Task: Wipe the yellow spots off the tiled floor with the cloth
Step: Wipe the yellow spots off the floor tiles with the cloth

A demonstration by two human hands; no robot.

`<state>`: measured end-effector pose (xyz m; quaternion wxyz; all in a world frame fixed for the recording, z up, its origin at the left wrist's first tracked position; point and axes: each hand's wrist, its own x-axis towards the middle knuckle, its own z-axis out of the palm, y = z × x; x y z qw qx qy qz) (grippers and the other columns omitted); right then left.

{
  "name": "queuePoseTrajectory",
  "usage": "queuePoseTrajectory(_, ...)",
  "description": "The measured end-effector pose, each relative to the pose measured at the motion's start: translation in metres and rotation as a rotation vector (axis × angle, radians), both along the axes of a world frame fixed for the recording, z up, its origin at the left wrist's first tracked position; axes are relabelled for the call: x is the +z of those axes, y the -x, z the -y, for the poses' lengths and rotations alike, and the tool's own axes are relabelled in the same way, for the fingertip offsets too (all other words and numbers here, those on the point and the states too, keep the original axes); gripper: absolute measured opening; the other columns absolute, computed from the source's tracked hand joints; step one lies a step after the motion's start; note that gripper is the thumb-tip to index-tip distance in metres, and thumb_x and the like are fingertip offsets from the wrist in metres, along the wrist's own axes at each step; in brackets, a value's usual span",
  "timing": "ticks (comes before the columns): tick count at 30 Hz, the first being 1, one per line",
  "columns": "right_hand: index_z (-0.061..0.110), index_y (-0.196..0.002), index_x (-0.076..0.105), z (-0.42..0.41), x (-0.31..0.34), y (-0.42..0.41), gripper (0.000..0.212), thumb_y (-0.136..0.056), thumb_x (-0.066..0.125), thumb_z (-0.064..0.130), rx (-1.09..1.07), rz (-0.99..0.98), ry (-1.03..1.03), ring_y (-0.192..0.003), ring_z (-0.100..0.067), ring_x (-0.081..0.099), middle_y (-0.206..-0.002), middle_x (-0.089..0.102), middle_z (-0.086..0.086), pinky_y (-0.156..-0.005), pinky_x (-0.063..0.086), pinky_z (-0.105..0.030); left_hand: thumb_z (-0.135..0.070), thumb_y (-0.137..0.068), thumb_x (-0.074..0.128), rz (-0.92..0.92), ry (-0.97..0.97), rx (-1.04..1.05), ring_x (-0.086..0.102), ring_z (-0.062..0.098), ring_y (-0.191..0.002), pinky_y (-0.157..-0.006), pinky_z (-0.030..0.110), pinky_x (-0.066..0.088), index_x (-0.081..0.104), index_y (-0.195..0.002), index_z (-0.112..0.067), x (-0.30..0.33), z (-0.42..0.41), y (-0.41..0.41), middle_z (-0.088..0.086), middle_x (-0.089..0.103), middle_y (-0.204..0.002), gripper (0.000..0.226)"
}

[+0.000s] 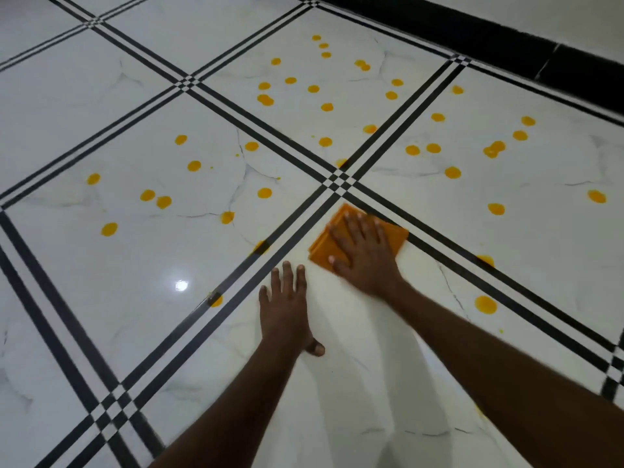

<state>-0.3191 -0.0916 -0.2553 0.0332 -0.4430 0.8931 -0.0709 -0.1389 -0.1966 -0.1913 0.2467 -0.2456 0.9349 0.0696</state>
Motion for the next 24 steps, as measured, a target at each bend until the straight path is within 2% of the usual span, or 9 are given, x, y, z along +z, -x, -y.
queuePoseTrajectory(4, 0.027, -0.162, 0.026, 0.002, 0.004, 0.074, 0.077, -0.097, 0.019, 0.067, -0.302, -0.019, -0.036, -0.152, -0.044, 0.026, -0.165, 0.030, -0.020, -0.122, 0.019, -0.063, -0.061, -0.055, 0.088, 0.010, -0.003, 0.021, -0.020, 0.035, -0.151, -0.124, 0.053, 0.007, -0.027, -0.153, -0.013, 0.001, -0.001, 0.001, 0.014, -0.029, -0.162, 0.159)
queuePoseTrajectory(7, 0.027, -0.163, 0.019, -0.038, 0.006, 0.025, 0.075, -0.098, 0.023, 0.064, -0.390, 0.002, 0.035, -0.153, -0.044, 0.023, -0.167, 0.025, -0.020, -0.122, 0.018, -0.064, -0.063, -0.054, 0.087, 0.005, -0.005, 0.010, -0.018, 0.035, -0.152, -0.124, 0.053, 0.007, -0.025, -0.154, -0.014, 0.001, 0.003, -0.002, 0.014, -0.027, -0.162, 0.158)
queuePoseTrajectory(10, 0.031, -0.164, 0.009, -0.054, 0.005, -0.062, 0.077, -0.098, 0.027, 0.066, -0.196, 0.021, 0.002, -0.158, -0.038, 0.007, -0.172, 0.009, -0.013, -0.125, 0.008, -0.060, -0.061, -0.055, 0.088, -0.027, 0.002, 0.016, -0.019, 0.034, -0.152, -0.124, 0.053, 0.006, -0.023, -0.155, -0.016, 0.001, 0.007, -0.003, 0.012, -0.027, -0.163, 0.156)
queuePoseTrajectory(13, 0.030, -0.164, 0.017, -0.052, 0.003, -0.027, 0.075, -0.098, 0.028, 0.067, 0.021, -0.034, -0.032, -0.157, -0.038, 0.013, -0.171, 0.017, -0.013, -0.125, 0.011, -0.058, -0.063, -0.052, 0.087, -0.027, -0.022, 0.018, -0.018, 0.031, -0.152, -0.124, 0.051, 0.006, -0.022, -0.156, -0.020, -0.003, 0.007, -0.002, 0.009, -0.026, -0.163, 0.157)
queuePoseTrajectory(14, 0.027, -0.162, 0.026, -0.056, 0.000, 0.004, 0.075, -0.098, 0.028, 0.066, -0.039, -0.043, -0.025, -0.154, -0.042, 0.022, -0.168, 0.025, -0.016, -0.124, 0.016, -0.059, -0.065, -0.050, 0.087, -0.028, -0.021, 0.020, -0.016, 0.030, -0.153, -0.124, 0.050, 0.007, -0.022, -0.156, -0.021, -0.003, 0.008, -0.004, 0.008, -0.026, -0.164, 0.158)
queuePoseTrajectory(16, 0.022, -0.157, 0.037, -0.083, 0.002, 0.055, 0.073, -0.098, 0.030, 0.063, -0.345, -0.059, -0.041, -0.147, -0.048, 0.034, -0.161, 0.037, -0.022, -0.119, 0.023, -0.062, -0.068, -0.048, 0.086, -0.039, -0.030, 0.008, -0.014, 0.030, -0.153, -0.124, 0.050, 0.009, -0.022, -0.156, -0.021, -0.008, 0.009, -0.004, 0.007, -0.024, -0.164, 0.159)
queuePoseTrajectory(19, 0.019, -0.156, 0.039, -0.139, -0.004, 0.052, 0.071, -0.098, 0.032, 0.059, -0.551, -0.105, 0.026, -0.146, -0.050, 0.034, -0.161, 0.036, -0.024, -0.118, 0.026, -0.066, -0.072, -0.048, 0.084, -0.031, -0.030, -0.019, -0.013, 0.032, -0.153, -0.123, 0.051, 0.010, -0.023, -0.155, -0.019, -0.012, 0.009, -0.001, 0.010, -0.024, -0.164, 0.160)
queuePoseTrajectory(21, 0.020, -0.159, 0.034, -0.142, -0.002, -0.004, 0.073, -0.098, 0.032, 0.058, -0.532, -0.097, 0.043, -0.149, -0.048, 0.029, -0.164, 0.030, -0.022, -0.121, 0.021, -0.064, -0.071, -0.049, 0.084, 0.007, -0.024, -0.014, -0.017, 0.034, -0.152, -0.123, 0.054, 0.008, -0.026, -0.154, -0.018, -0.009, 0.013, 0.000, 0.012, -0.028, -0.162, 0.161)
queuePoseTrajectory(24, 0.029, -0.162, 0.025, -0.132, 0.002, -0.062, 0.075, -0.095, 0.035, 0.062, -0.247, -0.017, -0.010, -0.156, -0.041, 0.015, -0.169, 0.020, -0.014, -0.124, 0.011, -0.061, -0.075, -0.046, 0.083, 0.078, -0.061, 0.004, -0.023, 0.040, -0.149, -0.121, 0.060, 0.006, -0.029, -0.152, -0.013, -0.001, 0.004, 0.007, 0.018, -0.033, -0.159, 0.166)
